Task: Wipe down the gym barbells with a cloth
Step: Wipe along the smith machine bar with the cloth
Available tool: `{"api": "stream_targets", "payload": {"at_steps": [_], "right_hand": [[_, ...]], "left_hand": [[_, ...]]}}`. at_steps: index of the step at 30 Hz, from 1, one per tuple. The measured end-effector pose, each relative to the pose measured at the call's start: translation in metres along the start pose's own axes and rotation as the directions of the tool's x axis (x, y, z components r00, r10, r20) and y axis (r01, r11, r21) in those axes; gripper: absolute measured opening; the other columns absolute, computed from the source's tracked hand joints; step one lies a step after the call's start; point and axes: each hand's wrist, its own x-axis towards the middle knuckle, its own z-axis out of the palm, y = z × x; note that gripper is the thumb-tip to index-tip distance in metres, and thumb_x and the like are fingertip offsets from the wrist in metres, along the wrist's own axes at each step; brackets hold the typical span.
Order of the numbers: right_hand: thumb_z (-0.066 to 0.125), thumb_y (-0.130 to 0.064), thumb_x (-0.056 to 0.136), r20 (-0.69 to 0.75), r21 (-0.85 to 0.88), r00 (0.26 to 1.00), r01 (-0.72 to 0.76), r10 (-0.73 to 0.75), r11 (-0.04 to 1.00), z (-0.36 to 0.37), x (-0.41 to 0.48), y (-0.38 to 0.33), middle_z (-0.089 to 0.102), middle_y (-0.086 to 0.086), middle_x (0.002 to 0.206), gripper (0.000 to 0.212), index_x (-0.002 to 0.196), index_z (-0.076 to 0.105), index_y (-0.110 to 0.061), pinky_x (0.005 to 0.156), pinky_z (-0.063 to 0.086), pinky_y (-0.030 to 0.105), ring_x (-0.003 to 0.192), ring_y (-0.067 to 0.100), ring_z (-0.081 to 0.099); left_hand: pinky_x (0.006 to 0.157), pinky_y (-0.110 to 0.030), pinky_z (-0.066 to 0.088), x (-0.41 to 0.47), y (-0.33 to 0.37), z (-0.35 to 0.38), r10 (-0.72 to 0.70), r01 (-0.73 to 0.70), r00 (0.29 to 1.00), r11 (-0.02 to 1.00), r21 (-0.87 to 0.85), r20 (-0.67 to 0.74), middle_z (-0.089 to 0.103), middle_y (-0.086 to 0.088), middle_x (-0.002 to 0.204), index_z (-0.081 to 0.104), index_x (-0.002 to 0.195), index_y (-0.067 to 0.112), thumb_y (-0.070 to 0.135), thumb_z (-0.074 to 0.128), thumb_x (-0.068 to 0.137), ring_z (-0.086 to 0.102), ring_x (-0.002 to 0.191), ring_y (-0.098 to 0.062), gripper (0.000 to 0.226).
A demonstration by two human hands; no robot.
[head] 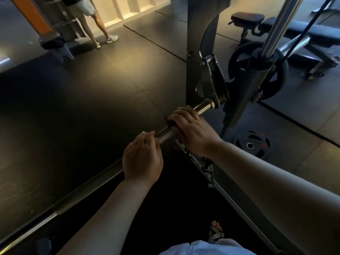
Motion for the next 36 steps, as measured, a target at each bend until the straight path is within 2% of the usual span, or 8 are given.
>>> {"api": "stream_targets", "payload": {"at_steps": [5, 12, 18, 23, 25, 29, 32, 36], "right_hand": [[0.042, -0.033, 0.106, -0.177, 0.115, 0.898, -0.388, 0.404, 0.914, -0.005, 0.013, 0.01, 0.052, 0.006, 0.134, 0.028, 0.124, 0.058, -0.018, 0.11, 0.04, 0.049, 0.134, 0.026, 0.039], [0.043, -0.037, 0.105, -0.046, 0.039, 0.998, 0.035, -0.033, 0.999, 0.005, -0.004, -0.004, 0.057, 0.008, 0.138, 0.042, 0.136, 0.058, -0.014, 0.125, 0.021, 0.042, 0.142, 0.025, 0.034], [0.04, -0.035, 0.104, -0.208, 0.144, 0.912, -0.329, 0.354, 0.933, 0.01, 0.011, -0.011, 0.056, 0.009, 0.133, 0.035, 0.124, 0.061, -0.015, 0.116, 0.033, 0.052, 0.138, 0.03, 0.039], [0.043, -0.04, 0.105, -0.036, 0.062, 0.998, 0.061, -0.058, 0.996, 0.012, -0.001, -0.02, 0.057, 0.007, 0.139, 0.041, 0.135, 0.059, -0.016, 0.127, 0.014, 0.042, 0.143, 0.027, 0.038], [0.041, -0.042, 0.106, -0.032, 0.009, 0.999, 0.016, -0.016, 1.0, 0.005, 0.001, 0.005, 0.054, 0.005, 0.141, 0.041, 0.136, 0.057, -0.02, 0.125, 0.021, 0.04, 0.14, 0.025, 0.04], [0.041, -0.035, 0.107, -0.236, 0.052, 0.921, -0.307, 0.311, 0.95, -0.002, 0.002, 0.022, 0.049, 0.007, 0.142, 0.034, 0.132, 0.056, -0.016, 0.117, 0.034, 0.048, 0.141, 0.027, 0.037], [0.044, -0.026, 0.106, -0.251, 0.056, 0.946, -0.198, 0.205, 0.979, 0.013, 0.003, -0.004, 0.057, 0.012, 0.134, 0.03, 0.124, 0.062, -0.01, 0.121, 0.028, 0.051, 0.141, 0.032, 0.037], [0.041, -0.034, 0.107, -0.095, 0.021, 0.996, -0.002, 0.004, 1.0, 0.006, -0.003, 0.008, 0.055, 0.009, 0.141, 0.039, 0.135, 0.058, -0.013, 0.124, 0.022, 0.042, 0.144, 0.028, 0.035]], "left_hand": [[0.108, -0.037, 0.042, 0.0, 0.0, 0.001, -0.002, 0.002, 1.0, 1.0, -0.004, -0.009, 0.063, -0.009, 0.137, 0.055, 0.138, 0.012, 0.037, 0.027, 0.102, 0.054, 0.135, -0.022, 0.053], [0.104, -0.039, 0.046, -0.001, 0.0, 0.006, -0.026, 0.027, 0.999, 0.999, 0.038, -0.03, 0.066, -0.011, 0.13, 0.058, 0.133, 0.011, 0.031, 0.04, 0.103, 0.061, 0.126, -0.025, 0.04], [0.108, -0.041, 0.046, 0.001, 0.003, 0.005, -0.026, 0.027, 0.999, 1.0, 0.01, -0.025, 0.064, -0.011, 0.134, 0.057, 0.134, 0.012, 0.033, 0.034, 0.103, 0.057, 0.131, -0.024, 0.045], [0.106, -0.043, 0.047, 0.0, 0.003, 0.007, -0.01, 0.011, 0.999, 0.999, 0.04, -0.031, 0.065, -0.013, 0.133, 0.058, 0.132, 0.01, 0.033, 0.039, 0.1, 0.06, 0.128, -0.027, 0.044], [0.106, -0.042, 0.048, 0.0, 0.003, 0.006, -0.013, 0.014, 0.999, 0.999, 0.031, -0.042, 0.065, -0.012, 0.133, 0.057, 0.133, 0.011, 0.033, 0.036, 0.101, 0.06, 0.127, -0.026, 0.044], [0.108, -0.04, 0.043, 0.002, 0.008, 0.007, -0.043, 0.044, 0.998, 0.999, 0.007, -0.052, 0.064, -0.011, 0.135, 0.057, 0.136, 0.011, 0.034, 0.031, 0.103, 0.057, 0.132, -0.025, 0.047], [0.108, -0.039, 0.043, 0.002, 0.01, 0.008, -0.048, 0.05, 0.998, 0.998, 0.042, -0.051, 0.064, -0.011, 0.135, 0.057, 0.135, 0.011, 0.033, 0.036, 0.101, 0.058, 0.131, -0.025, 0.046], [0.105, -0.038, 0.045, 0.003, 0.009, 0.009, -0.035, 0.038, 0.998, 0.997, 0.062, -0.056, 0.066, -0.012, 0.132, 0.058, 0.133, 0.01, 0.031, 0.038, 0.101, 0.061, 0.127, -0.026, 0.044]]}}
